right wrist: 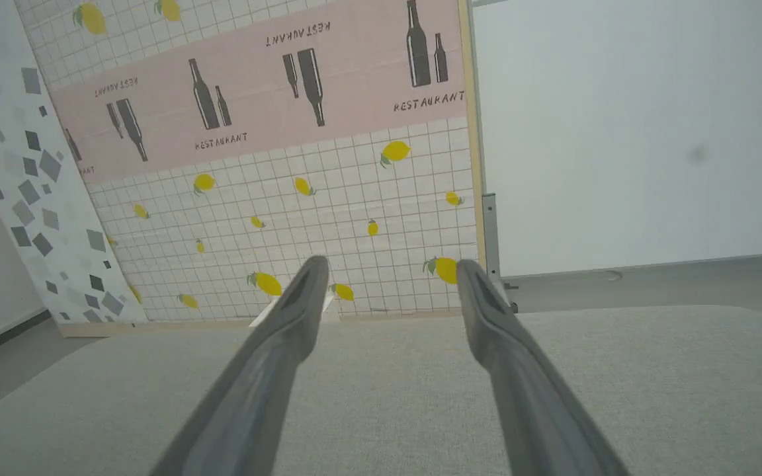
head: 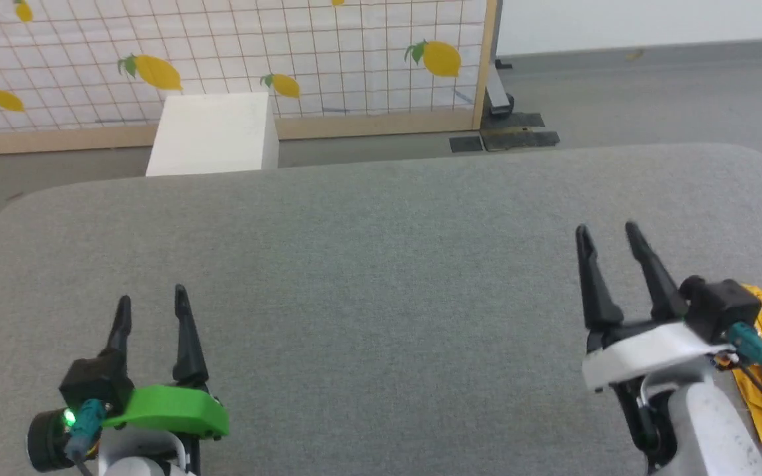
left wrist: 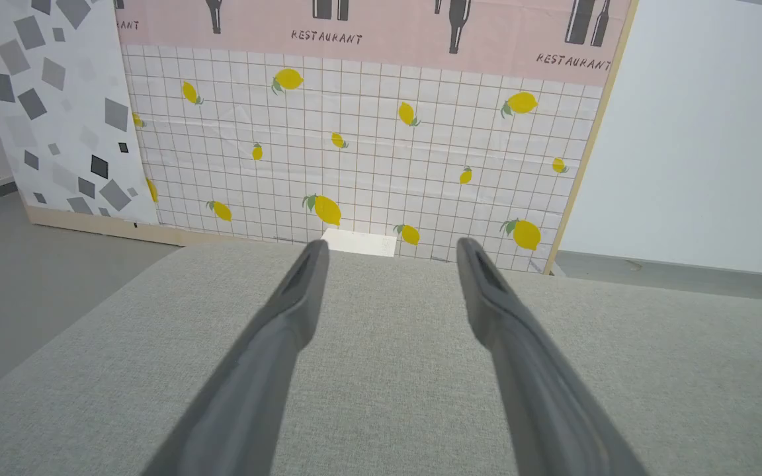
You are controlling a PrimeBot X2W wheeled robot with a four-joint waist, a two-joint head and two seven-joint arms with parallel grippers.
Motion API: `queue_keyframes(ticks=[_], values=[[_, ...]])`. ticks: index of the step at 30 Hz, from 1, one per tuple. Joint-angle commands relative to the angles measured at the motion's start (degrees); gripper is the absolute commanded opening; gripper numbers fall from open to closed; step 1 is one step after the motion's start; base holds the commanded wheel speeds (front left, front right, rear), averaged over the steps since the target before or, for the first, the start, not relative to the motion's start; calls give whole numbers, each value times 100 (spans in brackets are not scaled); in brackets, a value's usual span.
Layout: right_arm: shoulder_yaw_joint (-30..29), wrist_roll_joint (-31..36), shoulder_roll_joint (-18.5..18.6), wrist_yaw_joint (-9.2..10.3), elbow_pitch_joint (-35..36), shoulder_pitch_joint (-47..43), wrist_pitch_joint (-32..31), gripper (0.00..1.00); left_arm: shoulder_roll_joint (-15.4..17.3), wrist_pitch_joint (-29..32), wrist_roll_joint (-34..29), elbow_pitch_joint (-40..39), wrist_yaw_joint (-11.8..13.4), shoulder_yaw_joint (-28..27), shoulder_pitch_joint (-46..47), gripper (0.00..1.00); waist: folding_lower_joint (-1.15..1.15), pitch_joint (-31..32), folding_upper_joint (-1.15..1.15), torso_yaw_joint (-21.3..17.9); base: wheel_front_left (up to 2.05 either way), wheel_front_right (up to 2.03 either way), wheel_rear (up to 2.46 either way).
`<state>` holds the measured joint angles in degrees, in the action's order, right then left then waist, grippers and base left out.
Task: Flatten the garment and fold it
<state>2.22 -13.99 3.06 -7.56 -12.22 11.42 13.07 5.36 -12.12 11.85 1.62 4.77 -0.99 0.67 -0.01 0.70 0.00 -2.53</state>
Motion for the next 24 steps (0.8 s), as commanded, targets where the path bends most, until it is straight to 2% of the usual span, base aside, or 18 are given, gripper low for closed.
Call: queue_keyframes(ticks=[1,12,24], values=[[9,72,-16,8,-53,-104,-34,100,-1,6,-64,76,9,55,-49,100,1,35,0,26,0,0,0],[-211,194,-17,8,-309,-478,-354,100,-60,85,-13,496,-86,373,-99,100,1,33,0,-21,0,0,0],[-232,114,-18,8,-341,-484,-504,100,-122,-34,179,613,-28,437,15,100,1,-2,0,-9,0,0,0]])
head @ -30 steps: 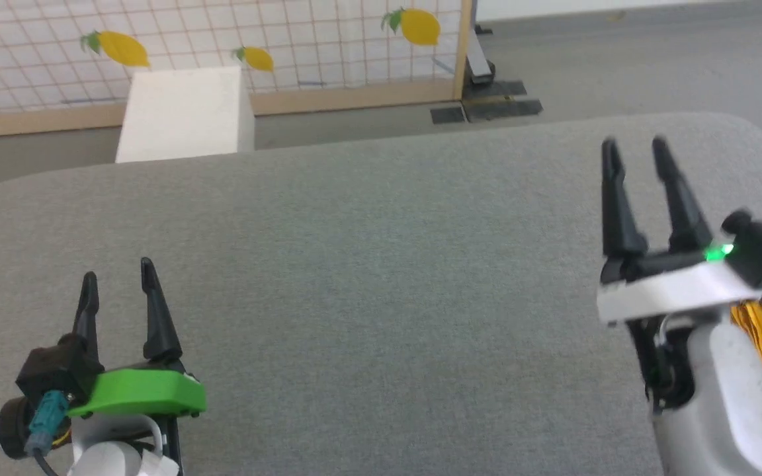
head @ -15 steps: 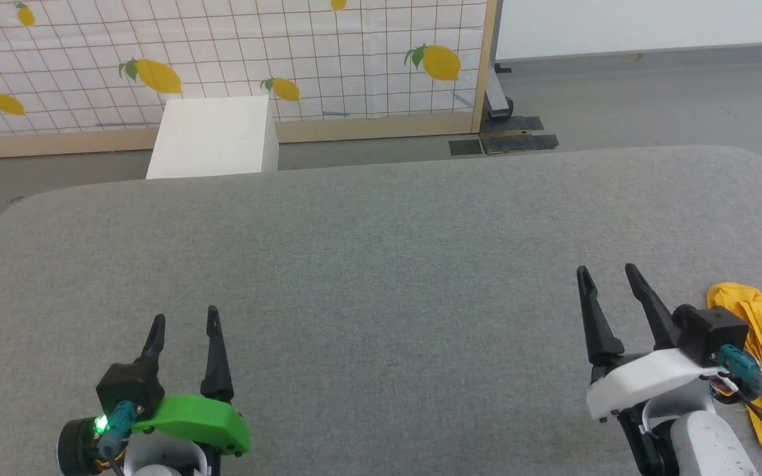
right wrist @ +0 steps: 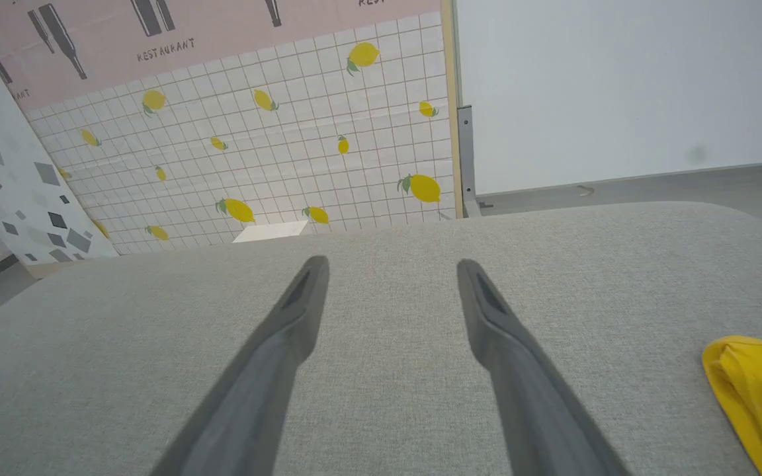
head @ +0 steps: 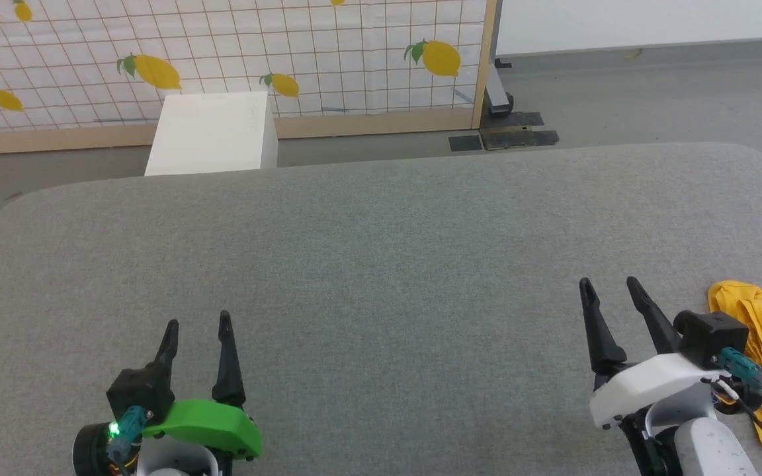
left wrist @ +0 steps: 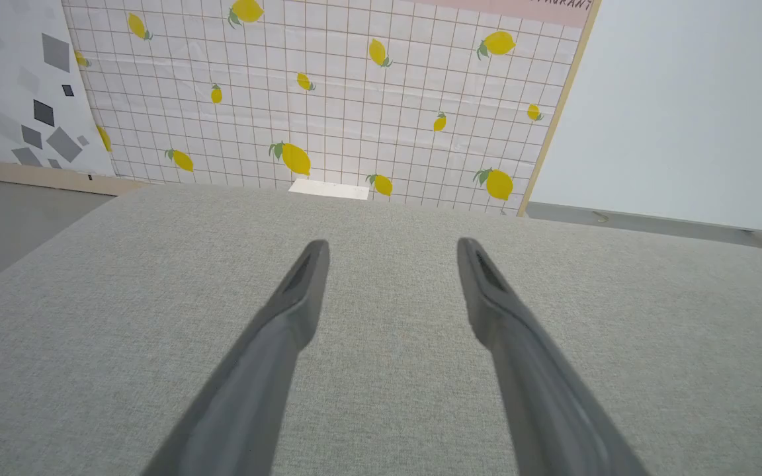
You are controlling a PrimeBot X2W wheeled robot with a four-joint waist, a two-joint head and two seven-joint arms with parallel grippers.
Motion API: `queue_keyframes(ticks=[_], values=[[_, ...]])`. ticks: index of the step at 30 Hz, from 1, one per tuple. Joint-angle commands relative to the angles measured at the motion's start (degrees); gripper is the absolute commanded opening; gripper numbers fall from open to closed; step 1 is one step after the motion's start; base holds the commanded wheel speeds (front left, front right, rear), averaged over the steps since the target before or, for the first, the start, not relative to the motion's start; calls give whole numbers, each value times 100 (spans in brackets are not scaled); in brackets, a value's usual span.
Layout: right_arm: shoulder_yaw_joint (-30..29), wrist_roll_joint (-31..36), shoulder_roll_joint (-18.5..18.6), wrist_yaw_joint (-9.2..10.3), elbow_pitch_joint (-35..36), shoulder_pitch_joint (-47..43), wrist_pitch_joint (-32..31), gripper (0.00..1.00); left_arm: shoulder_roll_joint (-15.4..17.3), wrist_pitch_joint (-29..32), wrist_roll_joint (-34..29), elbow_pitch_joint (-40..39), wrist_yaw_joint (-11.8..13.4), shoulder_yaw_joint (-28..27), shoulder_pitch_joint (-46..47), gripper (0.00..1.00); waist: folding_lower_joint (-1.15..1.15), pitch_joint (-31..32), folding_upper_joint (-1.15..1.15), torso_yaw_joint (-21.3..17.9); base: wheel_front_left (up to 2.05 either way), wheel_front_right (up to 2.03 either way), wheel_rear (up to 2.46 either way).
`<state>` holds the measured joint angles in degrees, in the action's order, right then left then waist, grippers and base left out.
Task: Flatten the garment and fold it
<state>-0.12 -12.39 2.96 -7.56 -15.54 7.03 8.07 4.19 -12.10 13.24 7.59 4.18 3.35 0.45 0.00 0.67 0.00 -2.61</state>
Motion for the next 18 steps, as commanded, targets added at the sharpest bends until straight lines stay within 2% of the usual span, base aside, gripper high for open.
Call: queue_keyframes(ticks=[1,6,7,18], values=[[9,-51,-8,8,-15,-42,-8,100,-6,-44,50,36,30,3,45,100,0,3,0,-3,0,0,0],[33,-56,-8,8,-29,-42,-12,100,7,-67,80,99,30,9,60,100,0,5,0,-9,0,0,0],[23,-27,0,0,-18,0,-1,0,-1,-33,28,95,-2,5,10,0,0,5,0,-9,0,0,0],[18,46,2,0,72,-40,-48,0,-9,39,-50,46,-26,-14,7,0,0,1,0,7,0,0,0]])
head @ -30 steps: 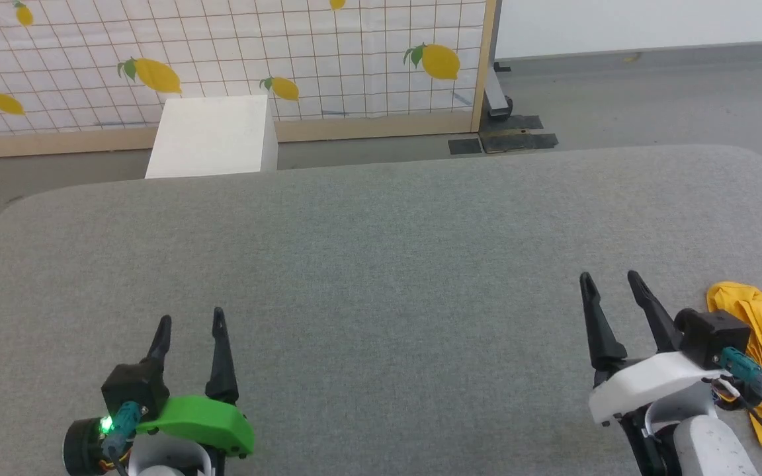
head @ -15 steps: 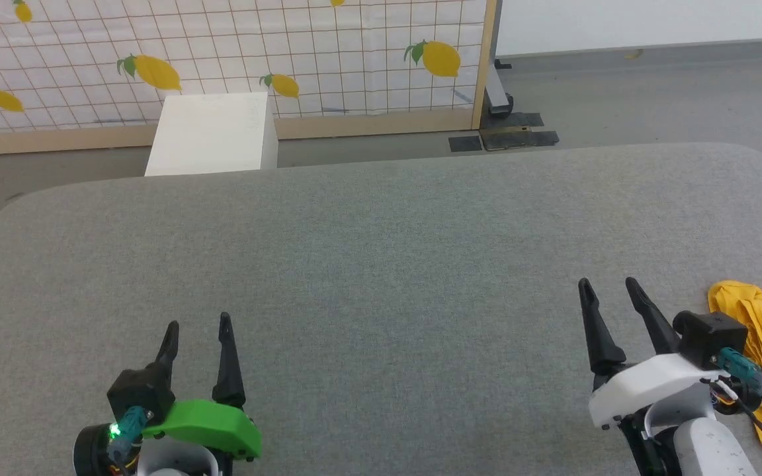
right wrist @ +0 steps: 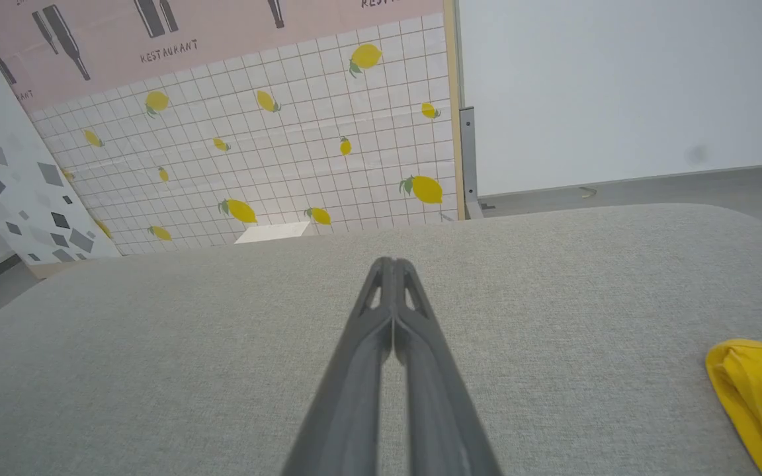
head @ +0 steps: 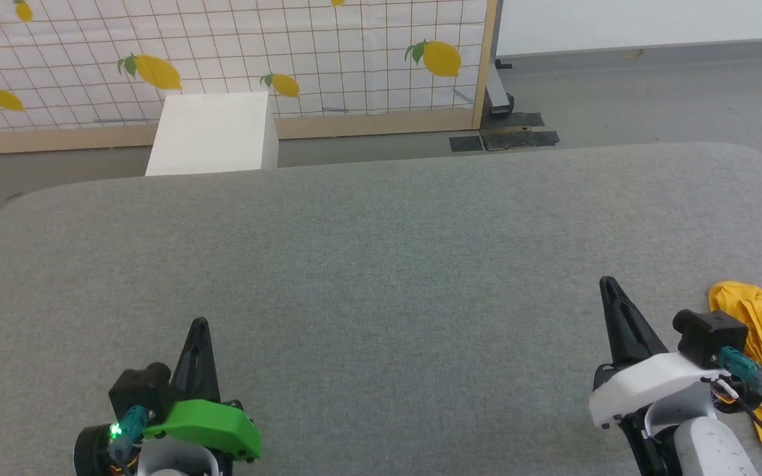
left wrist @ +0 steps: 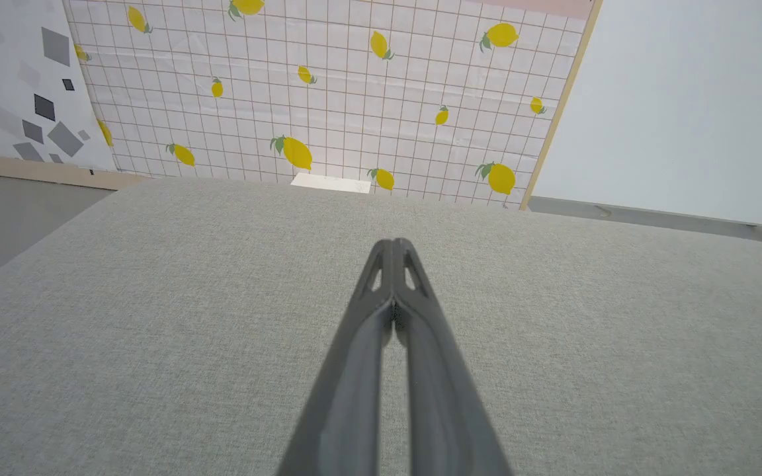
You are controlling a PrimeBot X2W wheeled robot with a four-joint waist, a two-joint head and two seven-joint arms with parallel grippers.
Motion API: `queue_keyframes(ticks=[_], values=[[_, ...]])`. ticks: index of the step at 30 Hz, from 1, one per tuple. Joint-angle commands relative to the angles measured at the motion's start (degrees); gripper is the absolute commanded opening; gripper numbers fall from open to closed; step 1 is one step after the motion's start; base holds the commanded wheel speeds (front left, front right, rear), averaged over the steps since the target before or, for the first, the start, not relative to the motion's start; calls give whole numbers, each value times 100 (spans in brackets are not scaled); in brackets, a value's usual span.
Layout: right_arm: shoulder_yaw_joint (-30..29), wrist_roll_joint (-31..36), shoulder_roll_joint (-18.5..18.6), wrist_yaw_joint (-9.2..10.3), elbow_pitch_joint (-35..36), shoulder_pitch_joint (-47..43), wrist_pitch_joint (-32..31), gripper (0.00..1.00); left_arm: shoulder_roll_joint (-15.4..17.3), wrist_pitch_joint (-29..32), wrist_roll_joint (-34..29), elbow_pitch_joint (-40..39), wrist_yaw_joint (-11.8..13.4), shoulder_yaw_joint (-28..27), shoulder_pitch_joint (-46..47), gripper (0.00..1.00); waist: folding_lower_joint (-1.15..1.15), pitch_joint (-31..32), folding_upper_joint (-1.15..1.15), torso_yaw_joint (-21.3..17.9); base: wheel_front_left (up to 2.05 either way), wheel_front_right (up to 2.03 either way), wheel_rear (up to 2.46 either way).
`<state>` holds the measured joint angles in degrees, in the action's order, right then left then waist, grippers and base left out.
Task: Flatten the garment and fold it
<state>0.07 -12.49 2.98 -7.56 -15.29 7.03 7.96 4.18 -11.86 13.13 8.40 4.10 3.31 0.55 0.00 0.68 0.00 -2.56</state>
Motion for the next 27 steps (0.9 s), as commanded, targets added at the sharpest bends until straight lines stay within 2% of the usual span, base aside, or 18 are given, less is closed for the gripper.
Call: queue_keyframes(ticks=[1,27], values=[[0,64,-1,0,58,-45,-42,0,-8,23,-48,-41,-21,-13,-4,0,0,-1,0,4,0,0,0],[-2,323,-3,2,380,-189,-207,0,-35,278,-325,-216,-106,-83,-15,0,0,-16,0,59,0,0,0]])
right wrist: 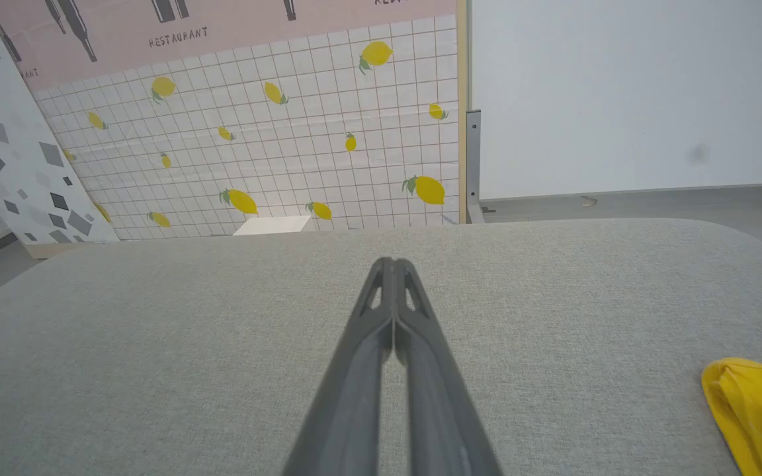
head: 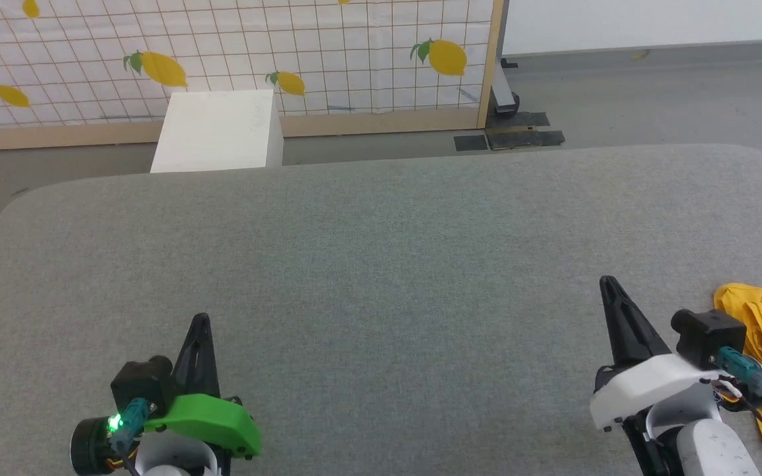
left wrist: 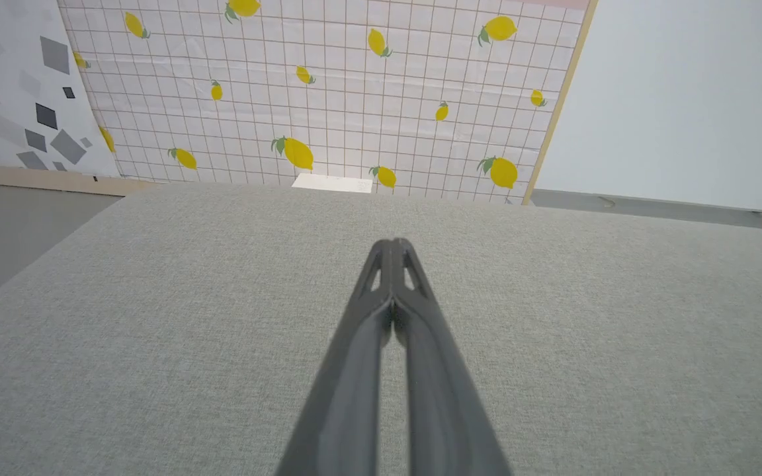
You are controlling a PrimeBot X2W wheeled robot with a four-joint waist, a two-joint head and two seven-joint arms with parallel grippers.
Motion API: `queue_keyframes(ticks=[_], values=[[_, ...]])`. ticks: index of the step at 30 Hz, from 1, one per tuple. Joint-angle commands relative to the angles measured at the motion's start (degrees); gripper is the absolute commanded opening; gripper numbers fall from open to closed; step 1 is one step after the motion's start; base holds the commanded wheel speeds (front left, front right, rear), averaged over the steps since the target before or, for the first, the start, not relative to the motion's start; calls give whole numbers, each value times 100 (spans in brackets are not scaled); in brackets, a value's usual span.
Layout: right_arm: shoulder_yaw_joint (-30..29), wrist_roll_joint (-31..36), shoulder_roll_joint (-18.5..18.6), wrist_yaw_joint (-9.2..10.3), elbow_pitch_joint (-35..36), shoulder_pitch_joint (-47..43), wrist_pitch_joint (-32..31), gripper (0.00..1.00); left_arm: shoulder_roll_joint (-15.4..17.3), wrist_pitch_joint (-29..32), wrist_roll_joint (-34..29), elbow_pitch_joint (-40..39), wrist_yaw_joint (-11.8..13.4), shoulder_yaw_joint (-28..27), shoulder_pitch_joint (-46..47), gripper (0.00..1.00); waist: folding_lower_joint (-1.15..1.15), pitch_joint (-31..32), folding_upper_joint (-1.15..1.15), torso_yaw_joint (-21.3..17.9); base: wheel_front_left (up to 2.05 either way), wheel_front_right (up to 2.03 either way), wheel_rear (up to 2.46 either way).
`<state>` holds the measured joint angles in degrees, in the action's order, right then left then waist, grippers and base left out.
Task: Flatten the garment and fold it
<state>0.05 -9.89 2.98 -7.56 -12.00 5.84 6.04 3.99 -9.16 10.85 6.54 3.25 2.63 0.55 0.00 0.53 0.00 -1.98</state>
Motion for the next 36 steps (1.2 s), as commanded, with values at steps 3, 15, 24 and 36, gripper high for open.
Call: queue_keyframes(ticks=[3,15,24,36], values=[[0,95,-3,2,90,-87,-35,0,-20,38,-129,-51,-31,-23,-16,0,0,-2,0,7,0,0,0],[-1,214,-4,3,237,-153,-110,0,-32,155,-257,-131,-70,-55,-21,0,0,-9,0,33,0,0,0],[-1,305,-5,3,350,-203,-168,0,-41,244,-354,-193,-100,-79,-25,0,0,-14,0,52,0,0,0],[-2,425,-6,4,499,-270,-244,0,-53,361,-481,-273,-139,-111,-30,0,0,-21,0,77,0,0,0]])
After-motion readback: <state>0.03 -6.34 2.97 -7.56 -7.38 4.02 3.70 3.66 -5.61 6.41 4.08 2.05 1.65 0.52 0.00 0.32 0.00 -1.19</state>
